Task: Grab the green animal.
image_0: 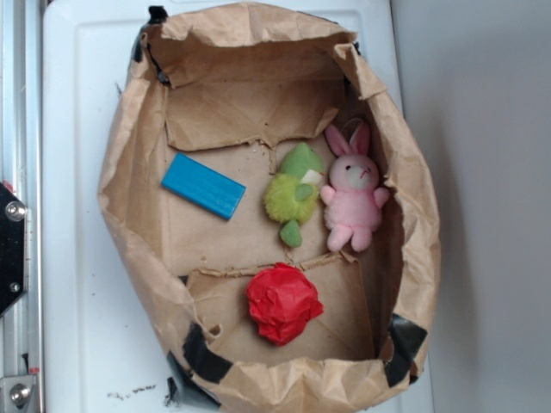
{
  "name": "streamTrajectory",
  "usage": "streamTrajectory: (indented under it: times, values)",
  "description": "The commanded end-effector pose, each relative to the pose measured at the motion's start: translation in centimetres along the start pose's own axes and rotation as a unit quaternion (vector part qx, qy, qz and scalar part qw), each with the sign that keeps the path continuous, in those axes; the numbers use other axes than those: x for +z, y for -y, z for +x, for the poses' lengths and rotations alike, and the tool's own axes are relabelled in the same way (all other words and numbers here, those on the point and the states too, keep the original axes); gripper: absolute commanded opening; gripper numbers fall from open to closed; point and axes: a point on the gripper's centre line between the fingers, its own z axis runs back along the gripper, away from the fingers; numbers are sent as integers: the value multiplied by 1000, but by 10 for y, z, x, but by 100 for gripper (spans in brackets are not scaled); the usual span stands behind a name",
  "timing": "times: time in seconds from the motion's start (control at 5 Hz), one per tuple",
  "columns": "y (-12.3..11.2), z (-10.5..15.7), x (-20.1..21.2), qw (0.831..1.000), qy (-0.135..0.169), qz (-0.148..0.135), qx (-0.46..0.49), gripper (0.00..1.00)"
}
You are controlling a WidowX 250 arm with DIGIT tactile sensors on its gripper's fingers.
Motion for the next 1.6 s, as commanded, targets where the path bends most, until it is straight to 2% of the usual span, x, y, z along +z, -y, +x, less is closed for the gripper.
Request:
streamTrajectory:
  times: [0.0,0.2,0.4,0.6,0.8,1.0,1.2,1.4]
  values:
    - [0,0,0,1000,0,0,0,100]
    - [-3,30,-18,1000,17,4,22,100]
    - [-11,55,-35,999,36,-3,17,100]
    - [-16,79,-53,998,49,9,32,100]
    - [-27,107,-67,997,60,1,54,100]
    - [-42,140,-81,994,55,-25,93,100]
    - [-52,163,-100,984,58,-44,164,100]
    - [-60,177,-111,978,64,-36,197,100]
